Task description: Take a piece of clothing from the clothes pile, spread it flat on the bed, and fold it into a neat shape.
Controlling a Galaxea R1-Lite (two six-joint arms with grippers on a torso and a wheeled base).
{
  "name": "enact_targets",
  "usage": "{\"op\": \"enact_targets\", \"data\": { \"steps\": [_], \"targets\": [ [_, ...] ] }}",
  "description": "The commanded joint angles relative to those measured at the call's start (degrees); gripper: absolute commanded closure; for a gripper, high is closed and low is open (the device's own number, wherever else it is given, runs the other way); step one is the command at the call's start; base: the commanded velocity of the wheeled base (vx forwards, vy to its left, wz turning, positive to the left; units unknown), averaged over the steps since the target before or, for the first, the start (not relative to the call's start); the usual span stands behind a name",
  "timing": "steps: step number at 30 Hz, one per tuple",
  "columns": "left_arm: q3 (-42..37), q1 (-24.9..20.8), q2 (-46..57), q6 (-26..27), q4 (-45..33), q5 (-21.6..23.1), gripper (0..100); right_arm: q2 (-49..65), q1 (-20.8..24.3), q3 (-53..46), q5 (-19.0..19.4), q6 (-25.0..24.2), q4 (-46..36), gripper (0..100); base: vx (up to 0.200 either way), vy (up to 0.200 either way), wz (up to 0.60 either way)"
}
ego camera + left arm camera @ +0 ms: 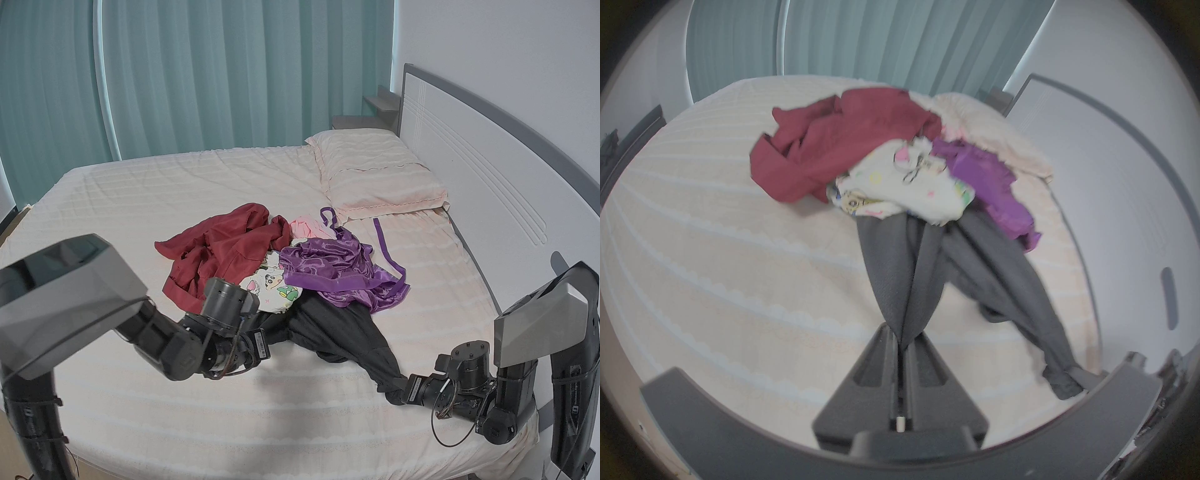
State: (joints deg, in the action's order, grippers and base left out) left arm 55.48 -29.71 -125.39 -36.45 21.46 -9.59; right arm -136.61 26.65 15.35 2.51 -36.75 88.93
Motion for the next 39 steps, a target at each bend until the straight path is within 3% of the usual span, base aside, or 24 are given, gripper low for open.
{"op": "enact_targets", "data": {
  "steps": [1,9,12,14,18,39],
  "targets": [
    [-12.85,-0.97,19.40,-0.55,7.37,0.19,100,9.87,2.36,0.47,-0.58,0.02,0.89,100,0.000,0.000,0.00],
    [-29.11,-2.37,24.23,-0.11,30.58,-1.48,100,26.66,2.62,4.34,0.13,-0.34,0.72,100,0.000,0.000,0.00],
    [-32.89,-3.43,24.05,0.15,36.55,-1.92,100,28.15,2.44,4.43,0.13,-0.51,0.81,100,0.000,0.000,0.00],
    [-37.81,-3.69,23.79,-0.02,47.28,-1.92,100,28.94,1.92,4.25,0.30,-3.76,0.81,100,0.000,0.000,0.00],
    [-40.63,-3.43,22.30,-0.64,55.01,-2.18,100,24.90,2.97,3.11,0.39,-7.28,0.72,100,0.000,0.000,0.00],
    [-48.62,-4.31,25.02,-1.17,56.94,-2.71,100,26.04,4.29,1.53,-1.11,-7.01,0.81,100,0.000,0.000,0.00]
  ]
}}
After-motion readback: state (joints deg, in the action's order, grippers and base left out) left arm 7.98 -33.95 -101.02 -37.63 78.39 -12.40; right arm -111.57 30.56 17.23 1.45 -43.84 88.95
